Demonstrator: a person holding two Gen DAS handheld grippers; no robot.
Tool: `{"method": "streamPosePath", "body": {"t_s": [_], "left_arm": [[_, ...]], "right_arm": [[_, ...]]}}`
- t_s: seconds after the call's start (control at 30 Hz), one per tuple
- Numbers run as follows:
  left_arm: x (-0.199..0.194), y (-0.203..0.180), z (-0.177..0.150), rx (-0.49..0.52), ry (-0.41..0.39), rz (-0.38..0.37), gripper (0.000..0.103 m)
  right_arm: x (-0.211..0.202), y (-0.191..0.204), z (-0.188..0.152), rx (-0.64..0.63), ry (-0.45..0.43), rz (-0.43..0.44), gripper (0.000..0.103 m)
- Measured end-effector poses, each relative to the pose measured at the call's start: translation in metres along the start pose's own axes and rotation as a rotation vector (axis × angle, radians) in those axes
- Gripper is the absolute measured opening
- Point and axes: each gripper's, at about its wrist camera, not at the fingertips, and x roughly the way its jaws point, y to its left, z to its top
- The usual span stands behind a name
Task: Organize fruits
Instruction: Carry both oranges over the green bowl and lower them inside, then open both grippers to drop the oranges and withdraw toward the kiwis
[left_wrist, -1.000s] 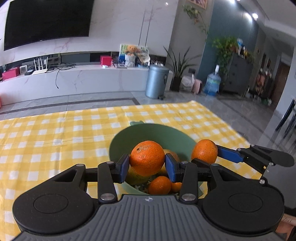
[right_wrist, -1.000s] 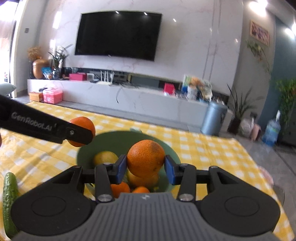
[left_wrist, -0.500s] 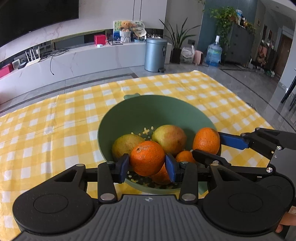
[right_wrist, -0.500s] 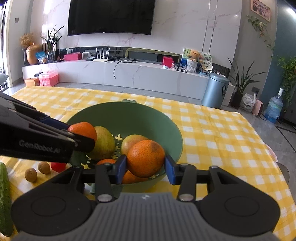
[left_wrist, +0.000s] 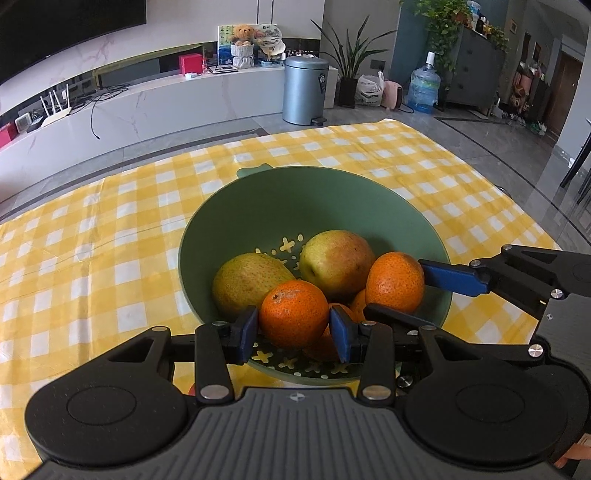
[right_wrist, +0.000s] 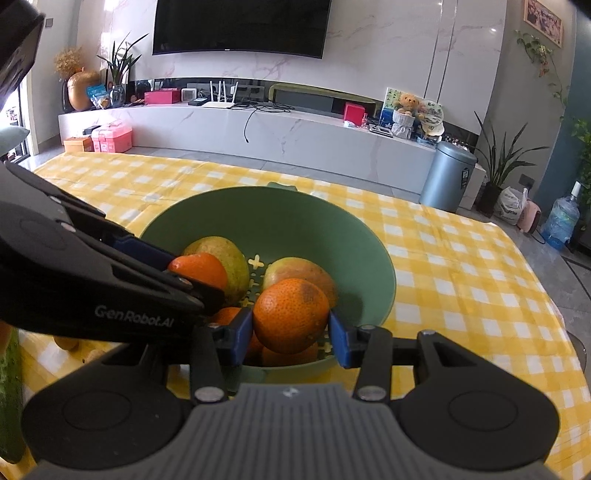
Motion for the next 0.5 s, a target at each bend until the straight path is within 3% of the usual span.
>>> {"method": "streamPosePath", "body": {"t_s": [0.23, 0.5], "left_arm": [[-0.0014, -0.0018, -0.0007, 0.009, 0.001, 0.005, 0.049], [-0.0081, -0.0008, 0.0023, -0.003, -0.018, 0.012, 0.061]], "right_arm": [[0.0, -0.0011, -0.0002, 0.004, -0.001, -0.001, 0.042], [-0.0049, -0.0044, -0.0006, 0.025, -0.017, -0.008, 0.05]]}}
